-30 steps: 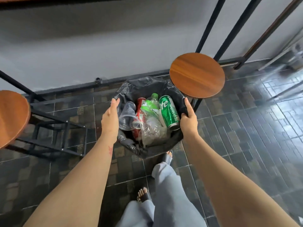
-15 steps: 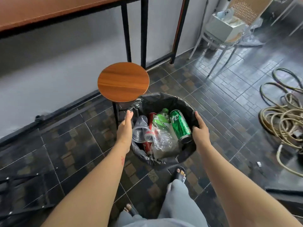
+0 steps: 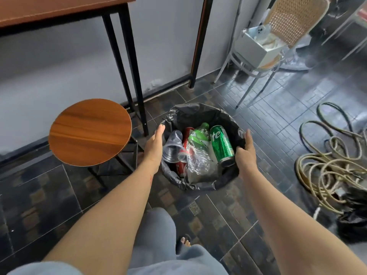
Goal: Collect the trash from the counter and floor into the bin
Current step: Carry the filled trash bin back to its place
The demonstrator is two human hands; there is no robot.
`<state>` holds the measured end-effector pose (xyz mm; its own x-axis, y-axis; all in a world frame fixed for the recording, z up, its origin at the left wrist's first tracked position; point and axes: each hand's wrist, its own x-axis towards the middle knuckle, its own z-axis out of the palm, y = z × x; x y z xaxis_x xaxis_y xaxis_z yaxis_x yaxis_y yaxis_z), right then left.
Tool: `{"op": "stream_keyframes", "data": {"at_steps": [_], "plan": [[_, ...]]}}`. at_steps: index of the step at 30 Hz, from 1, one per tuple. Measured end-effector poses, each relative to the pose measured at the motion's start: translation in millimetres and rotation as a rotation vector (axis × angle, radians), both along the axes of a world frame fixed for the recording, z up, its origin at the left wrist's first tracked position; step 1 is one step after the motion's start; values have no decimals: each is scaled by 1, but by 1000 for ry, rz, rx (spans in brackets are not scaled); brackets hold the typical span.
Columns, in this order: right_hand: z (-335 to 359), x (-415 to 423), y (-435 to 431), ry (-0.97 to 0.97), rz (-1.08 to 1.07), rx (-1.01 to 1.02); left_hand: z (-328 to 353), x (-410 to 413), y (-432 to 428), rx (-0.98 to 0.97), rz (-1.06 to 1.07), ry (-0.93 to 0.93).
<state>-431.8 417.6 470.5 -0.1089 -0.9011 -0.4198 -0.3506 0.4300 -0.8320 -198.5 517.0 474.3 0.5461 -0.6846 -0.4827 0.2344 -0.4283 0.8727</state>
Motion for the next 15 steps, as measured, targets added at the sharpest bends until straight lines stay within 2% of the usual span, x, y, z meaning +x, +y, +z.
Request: {"op": "stream_keyframes", "data": {"at_steps": [7,15], "plan": [[-42,56,-168,36,42,33,-32,51,-155,14,80,16],[-65,140,-332,53,88,4,-34,124,-306,67,140,5]]}}
